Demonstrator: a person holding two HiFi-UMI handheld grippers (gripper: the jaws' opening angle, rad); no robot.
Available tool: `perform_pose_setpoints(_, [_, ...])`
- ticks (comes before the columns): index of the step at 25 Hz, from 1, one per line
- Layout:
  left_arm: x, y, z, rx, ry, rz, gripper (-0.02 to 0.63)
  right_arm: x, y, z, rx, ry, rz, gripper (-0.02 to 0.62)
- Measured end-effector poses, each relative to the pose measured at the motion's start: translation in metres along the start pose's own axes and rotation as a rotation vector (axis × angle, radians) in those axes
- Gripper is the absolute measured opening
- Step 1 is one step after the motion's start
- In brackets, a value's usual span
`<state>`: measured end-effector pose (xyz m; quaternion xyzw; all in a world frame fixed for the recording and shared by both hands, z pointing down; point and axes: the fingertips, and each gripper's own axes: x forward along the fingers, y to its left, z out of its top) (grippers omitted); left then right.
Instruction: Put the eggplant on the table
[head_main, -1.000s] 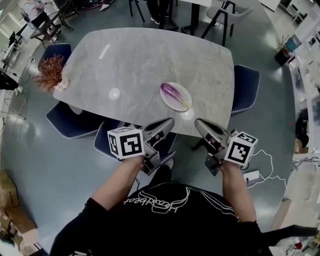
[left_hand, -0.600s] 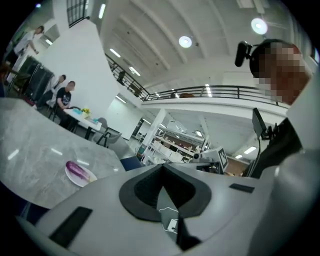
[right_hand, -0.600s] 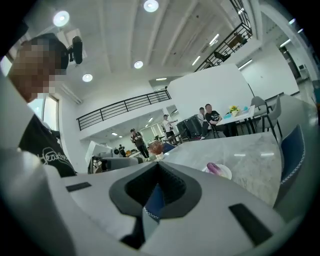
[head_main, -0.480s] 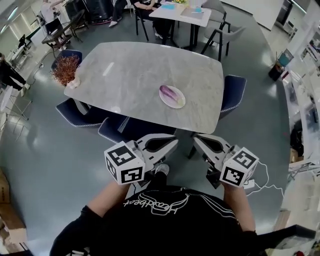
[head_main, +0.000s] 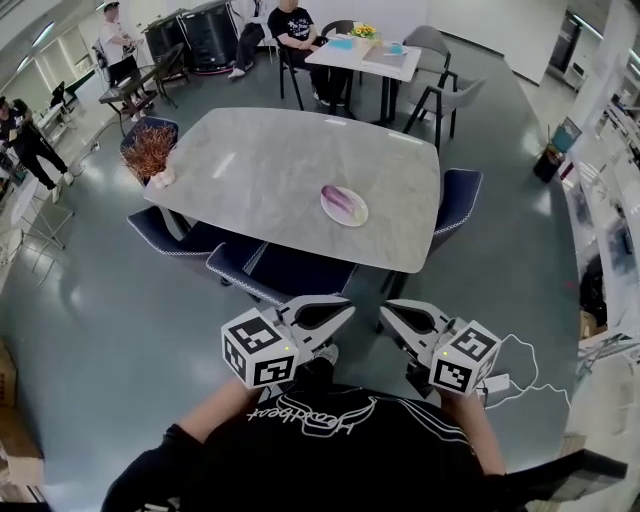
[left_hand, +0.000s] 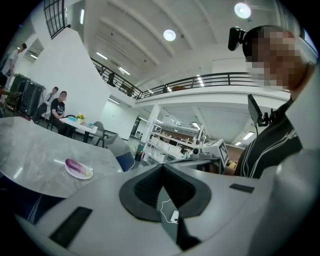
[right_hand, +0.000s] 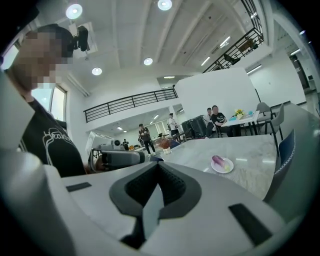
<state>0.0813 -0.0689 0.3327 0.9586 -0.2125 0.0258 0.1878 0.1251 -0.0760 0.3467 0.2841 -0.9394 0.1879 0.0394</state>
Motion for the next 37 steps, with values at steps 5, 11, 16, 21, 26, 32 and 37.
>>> perform_pose_setpoints(5, [0.0, -0.011, -0.012, 0.008, 0.028, 0.0, 0.008, -0.014, 0.005, -0.007, 0.011, -0.002, 0.004, 0.005])
perform_pose_setpoints(11, [-0.001, -0.011, -0.02, -0.013, 0.035, 0.01, 0.008, -0.022, 0.004, -0.014, 0.008, 0.004, -0.005, 0.005])
perform_pose_setpoints(16, [-0.005, -0.011, -0.021, -0.025, 0.029, 0.014, 0.008, -0.022, 0.007, -0.018, 0.021, 0.007, 0.003, 0.005])
perform_pose_setpoints(21, [-0.008, -0.012, -0.02, -0.027, 0.029, 0.012, 0.008, -0.022, 0.009, -0.017, 0.025, 0.008, 0.005, 0.006])
perform_pose_setpoints(26, [-0.01, -0.012, -0.022, -0.035, 0.03, 0.007, 0.008, -0.02, 0.012, -0.021, 0.035, 0.012, 0.004, 0.005])
perform_pose_setpoints(32, [-0.014, -0.012, -0.027, -0.034, 0.033, 0.001, 0.008, -0.015, 0.014, -0.026, 0.046, 0.013, 0.006, 0.005])
perform_pose_setpoints(37, [-0.018, -0.013, -0.032, -0.001, 0.051, 0.002, 0.008, -0.011, 0.016, -0.027, 0.062, 0.004, 0.005, 0.005])
